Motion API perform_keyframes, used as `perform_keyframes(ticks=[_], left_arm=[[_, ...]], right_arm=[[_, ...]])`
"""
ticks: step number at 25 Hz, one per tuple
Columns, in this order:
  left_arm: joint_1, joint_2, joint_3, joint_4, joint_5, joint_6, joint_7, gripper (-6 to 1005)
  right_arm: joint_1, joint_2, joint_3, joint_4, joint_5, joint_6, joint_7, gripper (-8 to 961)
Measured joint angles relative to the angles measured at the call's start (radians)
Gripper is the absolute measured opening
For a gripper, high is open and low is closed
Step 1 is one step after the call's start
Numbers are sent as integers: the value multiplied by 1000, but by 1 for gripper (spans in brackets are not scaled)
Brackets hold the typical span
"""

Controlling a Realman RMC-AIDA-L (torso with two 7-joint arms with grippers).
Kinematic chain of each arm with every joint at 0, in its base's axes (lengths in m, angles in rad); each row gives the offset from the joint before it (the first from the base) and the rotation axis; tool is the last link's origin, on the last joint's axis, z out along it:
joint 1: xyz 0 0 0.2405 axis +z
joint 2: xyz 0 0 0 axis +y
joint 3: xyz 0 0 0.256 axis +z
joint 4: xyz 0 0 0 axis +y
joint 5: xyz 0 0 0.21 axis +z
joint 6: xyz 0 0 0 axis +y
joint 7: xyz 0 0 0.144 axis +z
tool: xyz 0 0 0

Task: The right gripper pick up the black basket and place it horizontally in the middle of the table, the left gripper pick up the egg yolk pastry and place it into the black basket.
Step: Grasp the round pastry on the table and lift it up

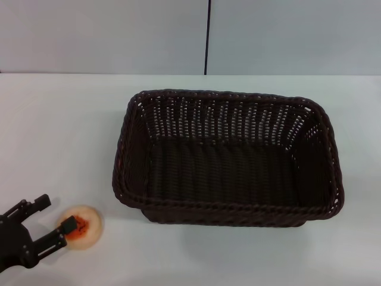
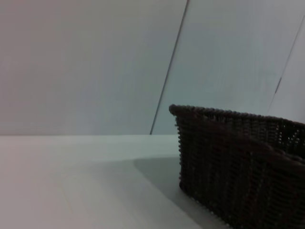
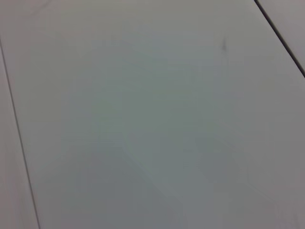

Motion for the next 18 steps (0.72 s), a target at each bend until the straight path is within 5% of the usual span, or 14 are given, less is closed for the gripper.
perform_keyframes(ticks=[8, 18], left_arm=[[-6, 0, 1, -15, 40, -11, 13, 792], [-23, 0, 23, -29, 47, -45, 30, 573]], right_arm=[[6, 1, 1, 20, -2, 21, -8, 451], [0, 0, 1, 26, -4, 25, -13, 451]])
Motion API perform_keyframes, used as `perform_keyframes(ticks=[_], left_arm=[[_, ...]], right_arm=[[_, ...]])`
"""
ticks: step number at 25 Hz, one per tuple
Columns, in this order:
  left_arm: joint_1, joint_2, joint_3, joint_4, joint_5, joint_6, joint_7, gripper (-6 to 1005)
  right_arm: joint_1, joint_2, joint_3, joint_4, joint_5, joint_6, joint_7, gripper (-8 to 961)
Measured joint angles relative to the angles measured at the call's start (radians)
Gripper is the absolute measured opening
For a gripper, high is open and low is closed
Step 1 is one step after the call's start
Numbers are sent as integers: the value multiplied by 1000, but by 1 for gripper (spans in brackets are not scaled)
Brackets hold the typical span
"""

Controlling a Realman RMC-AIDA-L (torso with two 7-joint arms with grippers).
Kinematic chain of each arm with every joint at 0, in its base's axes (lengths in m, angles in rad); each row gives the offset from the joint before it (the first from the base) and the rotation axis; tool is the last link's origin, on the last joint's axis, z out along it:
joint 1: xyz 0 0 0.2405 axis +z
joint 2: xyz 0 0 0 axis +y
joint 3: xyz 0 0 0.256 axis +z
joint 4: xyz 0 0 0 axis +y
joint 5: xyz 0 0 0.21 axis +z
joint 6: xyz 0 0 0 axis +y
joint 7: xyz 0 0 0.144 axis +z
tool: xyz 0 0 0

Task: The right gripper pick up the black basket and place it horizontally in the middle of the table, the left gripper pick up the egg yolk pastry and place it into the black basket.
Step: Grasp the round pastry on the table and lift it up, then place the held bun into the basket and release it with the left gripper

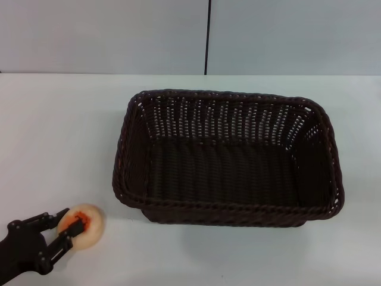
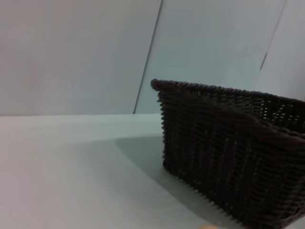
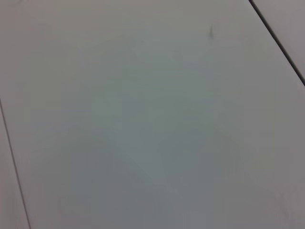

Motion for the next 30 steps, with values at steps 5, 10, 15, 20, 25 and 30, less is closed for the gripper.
perform_keyframes(ticks=[5, 10, 15, 20, 25, 30], left_arm=[[-10, 0, 1, -13, 0, 16, 16, 365], [-12, 4, -86, -13, -23, 104, 11, 243], [-18, 7, -262, -25, -94, 188, 6, 145], [-114, 2, -347, -144, -196, 278, 2, 107], [-209, -3, -293, -228, -188, 261, -5, 89], [-313, -10, -149, -302, -182, 116, -68, 70]], right_arm=[[-2, 0, 0, 0, 0, 1, 0, 451], [-4, -1, 0, 0, 0, 3, 0, 451], [-5, -1, 0, 0, 2, 0, 0, 451], [-2, 0, 1, 0, 4, -3, 0, 451], [-1, 1, 1, 0, 5, -5, 4, 451], [-5, 2, 2, 5, 7, -6, 6, 451]])
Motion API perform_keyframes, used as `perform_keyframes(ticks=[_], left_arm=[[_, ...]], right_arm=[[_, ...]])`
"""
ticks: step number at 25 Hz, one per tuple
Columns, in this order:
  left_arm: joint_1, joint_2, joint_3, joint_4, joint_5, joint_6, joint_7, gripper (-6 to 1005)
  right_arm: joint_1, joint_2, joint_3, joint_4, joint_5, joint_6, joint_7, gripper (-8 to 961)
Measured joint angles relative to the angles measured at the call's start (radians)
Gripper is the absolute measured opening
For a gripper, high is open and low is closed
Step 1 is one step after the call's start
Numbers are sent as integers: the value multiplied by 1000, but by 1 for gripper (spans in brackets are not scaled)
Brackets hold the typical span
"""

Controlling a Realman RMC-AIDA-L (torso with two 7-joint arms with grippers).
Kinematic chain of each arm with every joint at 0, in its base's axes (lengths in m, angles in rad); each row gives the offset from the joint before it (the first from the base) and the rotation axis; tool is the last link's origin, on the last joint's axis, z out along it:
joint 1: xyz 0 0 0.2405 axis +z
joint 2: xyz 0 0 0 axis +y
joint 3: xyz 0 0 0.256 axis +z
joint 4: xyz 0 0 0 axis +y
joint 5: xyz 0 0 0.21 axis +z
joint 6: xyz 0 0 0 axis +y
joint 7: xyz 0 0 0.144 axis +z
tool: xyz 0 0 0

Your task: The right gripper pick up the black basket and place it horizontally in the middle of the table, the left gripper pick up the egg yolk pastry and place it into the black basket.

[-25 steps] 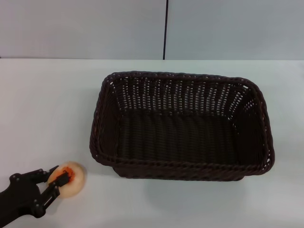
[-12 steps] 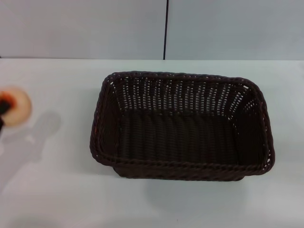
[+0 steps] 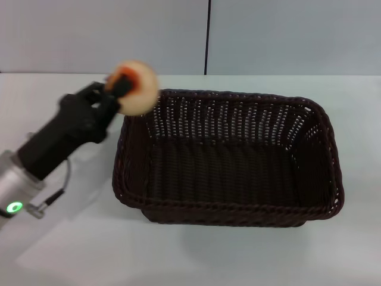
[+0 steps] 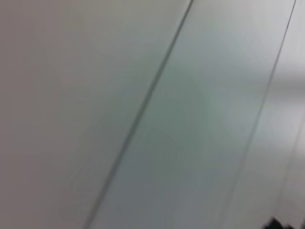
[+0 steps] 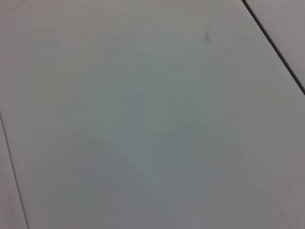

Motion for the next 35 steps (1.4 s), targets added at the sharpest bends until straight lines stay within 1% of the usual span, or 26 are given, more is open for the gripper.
perform_keyframes(ticks=[1, 4, 6, 9, 11, 12, 14, 16, 17, 18, 19, 20, 21, 22, 23, 25, 26, 31, 35], left_arm=[[0, 0, 0, 0, 0, 0, 0, 86], [-25, -2, 60, -6, 1, -29, -5, 135], [-29, -3, 69, -6, 0, -31, -4, 167], [-26, -3, 61, -7, -7, -19, -3, 313], [-19, -1, 40, -7, -9, -1, -2, 410], [-12, 0, 20, -5, -10, 12, 1, 480], [12, 1, -43, 0, -10, 51, 21, 620], [47, 2, -140, -1, -11, 100, 62, 660], [74, 3, -220, -4, -11, 136, 96, 680], [91, 3, -271, -7, -11, 158, 117, 700], [103, 3, -303, -7, -11, 169, 128, 720], [129, 2, -381, -7, -11, 191, 149, 741], [143, 2, -430, -9, -11, 204, 158, 761], [168, 2, -505, -13, -11, 210, 163, 781], [185, 2, -561, -19, -11, 211, 163, 801], [220, 3, -669, -30, -11, 213, 163, 841], [235, 4, -715, -33, -11, 214, 163, 845], [272, 8, -817, -25, -11, 219, 157, 860], [279, 8, -837, -23, -11, 220, 161, 860]], right_arm=[[0, 0, 0, 3, 0, 0, 0, 451], [-1, 0, 1, 7, 1, 0, 0, 451], [-2, 0, 1, 8, 1, 0, 0, 451], [-1, 0, 1, 8, 2, 0, 0, 451], [2, 0, 4, 8, 2, -2, 0, 451], [3, 0, 9, 8, 2, -5, 0, 451], [6, 2, 22, 8, 2, -12, 1, 451], [7, 5, 44, 9, 3, -22, 1, 451], [7, 8, 68, 13, 3, -34, 1, 451], [7, 8, 68, 13, 3, -34, 1, 451], [5, 8, 82, 17, 4, -43, 1, 451], [4, 8, 92, 21, 4, -49, 0, 451], [2, 8, 107, 25, 4, -56, -2, 451], [-2, 8, 141, 36, 4, -66, -3, 451], [-2, 8, 141, 36, 4, -66, -3, 451], [-7, 8, 176, 48, 4, -73, -4, 451], [-9, 8, 188, 51, 4, -75, -4, 451], [-22, 8, 226, 65, 4, -78, -4, 451], [-24, 8, 242, 75, 4, -79, -4, 451]])
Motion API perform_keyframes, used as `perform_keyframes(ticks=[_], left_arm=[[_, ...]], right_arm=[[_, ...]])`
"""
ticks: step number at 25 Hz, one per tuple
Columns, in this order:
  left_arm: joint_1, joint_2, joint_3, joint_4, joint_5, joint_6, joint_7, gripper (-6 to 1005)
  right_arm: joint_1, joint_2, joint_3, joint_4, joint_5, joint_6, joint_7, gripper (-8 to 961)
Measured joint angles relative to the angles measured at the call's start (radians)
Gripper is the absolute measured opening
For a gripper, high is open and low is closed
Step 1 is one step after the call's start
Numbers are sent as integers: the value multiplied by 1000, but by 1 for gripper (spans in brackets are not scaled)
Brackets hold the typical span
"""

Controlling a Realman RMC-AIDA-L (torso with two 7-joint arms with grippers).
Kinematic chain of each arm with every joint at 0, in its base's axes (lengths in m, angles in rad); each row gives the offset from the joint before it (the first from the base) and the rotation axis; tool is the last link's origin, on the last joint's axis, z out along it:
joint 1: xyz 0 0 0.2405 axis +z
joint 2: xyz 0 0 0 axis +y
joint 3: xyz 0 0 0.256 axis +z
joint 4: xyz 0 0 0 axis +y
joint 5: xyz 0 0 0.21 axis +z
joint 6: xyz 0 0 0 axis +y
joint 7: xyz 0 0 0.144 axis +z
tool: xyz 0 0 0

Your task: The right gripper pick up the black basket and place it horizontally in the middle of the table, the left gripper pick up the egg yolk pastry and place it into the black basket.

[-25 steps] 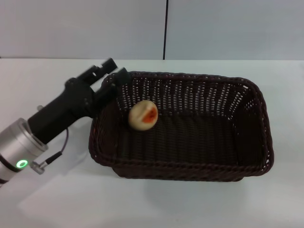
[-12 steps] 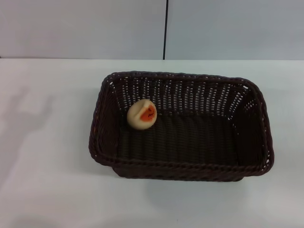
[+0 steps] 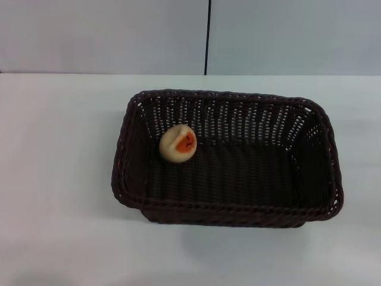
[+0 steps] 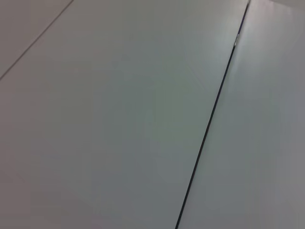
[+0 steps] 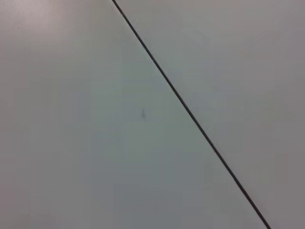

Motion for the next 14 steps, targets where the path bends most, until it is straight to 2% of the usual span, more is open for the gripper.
perform_keyframes(ticks=[14], left_arm=[[4, 0, -5, -9, 0, 10, -7, 860]], right_arm=[[1, 0, 3, 11, 0, 1, -1, 451]])
